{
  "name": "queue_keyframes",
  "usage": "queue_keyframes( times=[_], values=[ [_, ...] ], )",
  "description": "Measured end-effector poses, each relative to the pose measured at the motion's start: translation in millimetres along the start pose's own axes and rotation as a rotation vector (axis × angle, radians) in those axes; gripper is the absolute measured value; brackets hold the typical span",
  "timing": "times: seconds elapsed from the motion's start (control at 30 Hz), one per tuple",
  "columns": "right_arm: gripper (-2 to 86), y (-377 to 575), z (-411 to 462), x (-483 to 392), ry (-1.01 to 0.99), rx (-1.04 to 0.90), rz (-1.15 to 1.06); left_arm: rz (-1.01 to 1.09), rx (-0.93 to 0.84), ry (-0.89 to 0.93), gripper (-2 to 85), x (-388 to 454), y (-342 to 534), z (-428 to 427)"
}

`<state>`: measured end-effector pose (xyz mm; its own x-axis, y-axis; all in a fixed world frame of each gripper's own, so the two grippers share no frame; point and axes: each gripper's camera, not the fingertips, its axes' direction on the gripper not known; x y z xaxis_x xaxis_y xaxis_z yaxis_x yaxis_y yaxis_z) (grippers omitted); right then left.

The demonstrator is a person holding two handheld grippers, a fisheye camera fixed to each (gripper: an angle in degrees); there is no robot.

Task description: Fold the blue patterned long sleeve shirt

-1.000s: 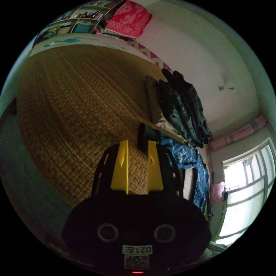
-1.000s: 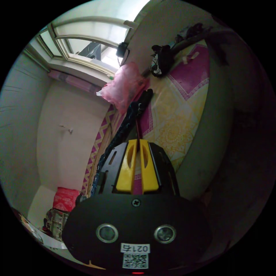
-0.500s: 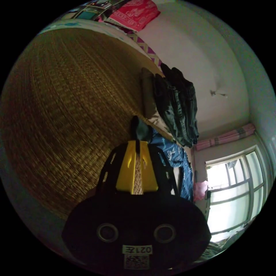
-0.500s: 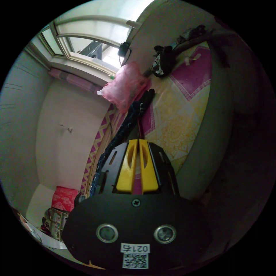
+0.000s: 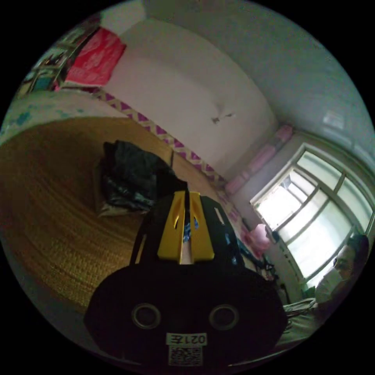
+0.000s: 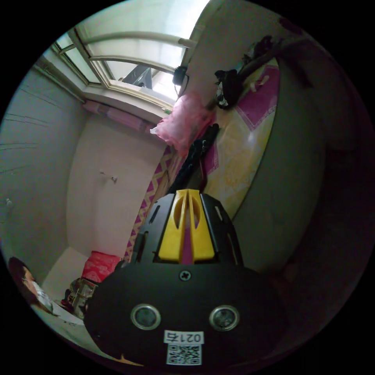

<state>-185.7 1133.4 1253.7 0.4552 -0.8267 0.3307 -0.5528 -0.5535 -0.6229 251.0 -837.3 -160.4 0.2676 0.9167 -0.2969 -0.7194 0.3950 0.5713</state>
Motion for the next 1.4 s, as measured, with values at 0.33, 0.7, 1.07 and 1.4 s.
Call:
queue_keyframes(
  times=[0.33,0.7,1.07,1.4],
  values=[
    [-0.6,-6.0,-51.3,46.6,-0.148,-0.008,0.023,0.317,-0.163,-0.039,-0.9,304.8,27.9,218.0],
    [-0.5,-22.4,-89.0,78.1,-0.26,-0.052,-0.02,0.487,-0.308,-0.002,-0.9,519.0,115.7,470.7],
    [-0.3,-17.2,-61.1,107.1,-0.308,-0.122,-0.075,0.668,-0.774,0.092,-0.9,650.7,371.1,808.8],
    [0.1,2.1,-15.9,134.3,-0.255,-0.153,-0.163,0.763,-1.04,0.079,4.8,650.3,574.3,957.1]
  ],
)
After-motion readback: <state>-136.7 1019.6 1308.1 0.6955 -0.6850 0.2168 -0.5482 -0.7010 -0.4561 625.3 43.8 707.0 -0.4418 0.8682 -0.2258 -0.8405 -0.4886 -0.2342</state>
